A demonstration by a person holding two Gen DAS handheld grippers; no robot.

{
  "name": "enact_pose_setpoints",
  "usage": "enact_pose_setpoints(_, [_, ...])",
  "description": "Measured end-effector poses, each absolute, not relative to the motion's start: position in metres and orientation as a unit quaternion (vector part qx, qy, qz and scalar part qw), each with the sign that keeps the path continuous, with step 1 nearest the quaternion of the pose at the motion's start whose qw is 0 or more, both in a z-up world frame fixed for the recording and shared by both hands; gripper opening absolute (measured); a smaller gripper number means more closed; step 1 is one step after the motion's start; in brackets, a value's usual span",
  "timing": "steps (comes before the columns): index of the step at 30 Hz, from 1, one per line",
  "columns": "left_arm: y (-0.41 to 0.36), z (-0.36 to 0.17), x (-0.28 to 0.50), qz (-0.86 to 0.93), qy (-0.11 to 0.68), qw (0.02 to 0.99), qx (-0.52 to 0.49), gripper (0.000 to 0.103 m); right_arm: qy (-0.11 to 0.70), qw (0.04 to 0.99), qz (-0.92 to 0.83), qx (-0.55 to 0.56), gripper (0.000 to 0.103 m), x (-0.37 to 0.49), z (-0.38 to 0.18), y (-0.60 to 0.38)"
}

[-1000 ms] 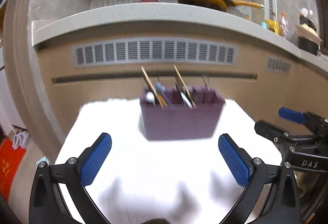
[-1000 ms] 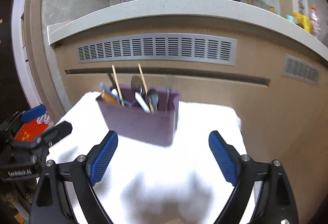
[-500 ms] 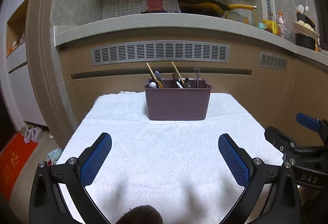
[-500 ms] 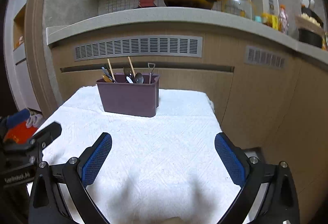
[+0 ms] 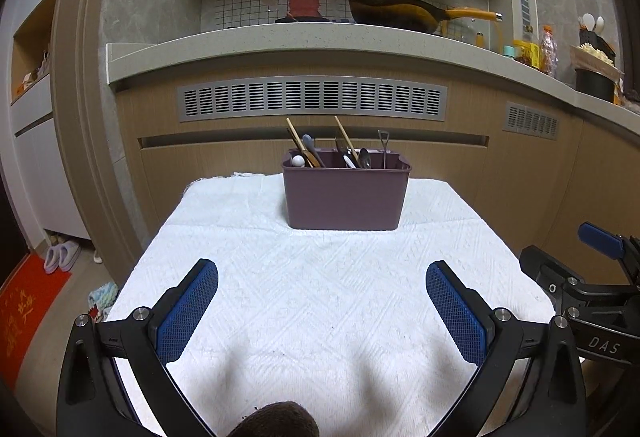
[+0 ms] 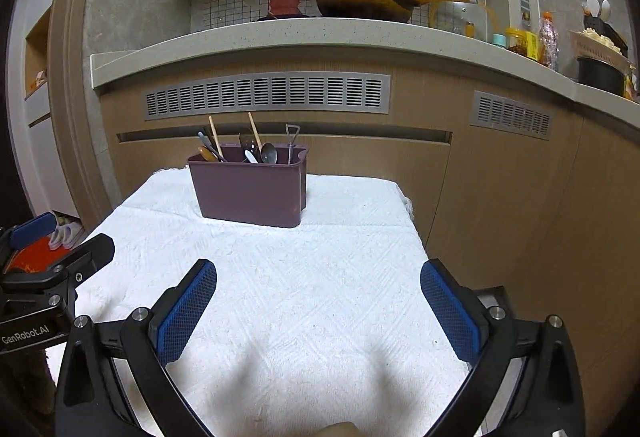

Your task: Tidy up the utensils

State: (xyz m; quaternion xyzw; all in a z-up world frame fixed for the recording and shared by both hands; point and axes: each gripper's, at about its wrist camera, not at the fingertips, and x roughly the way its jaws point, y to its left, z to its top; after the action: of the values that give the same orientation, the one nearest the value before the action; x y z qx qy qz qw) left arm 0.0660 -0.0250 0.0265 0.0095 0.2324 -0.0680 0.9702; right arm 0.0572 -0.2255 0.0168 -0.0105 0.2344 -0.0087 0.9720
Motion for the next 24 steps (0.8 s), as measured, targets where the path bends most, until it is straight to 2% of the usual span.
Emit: enact_pose_setpoints(24, [-0.0243,0.0279,0.0648,-0.068,0.233,0.970,0.010,0.103,0.235,0.972,-0.006,-0.011,0.102,0.0561,0.0175,-0.2251])
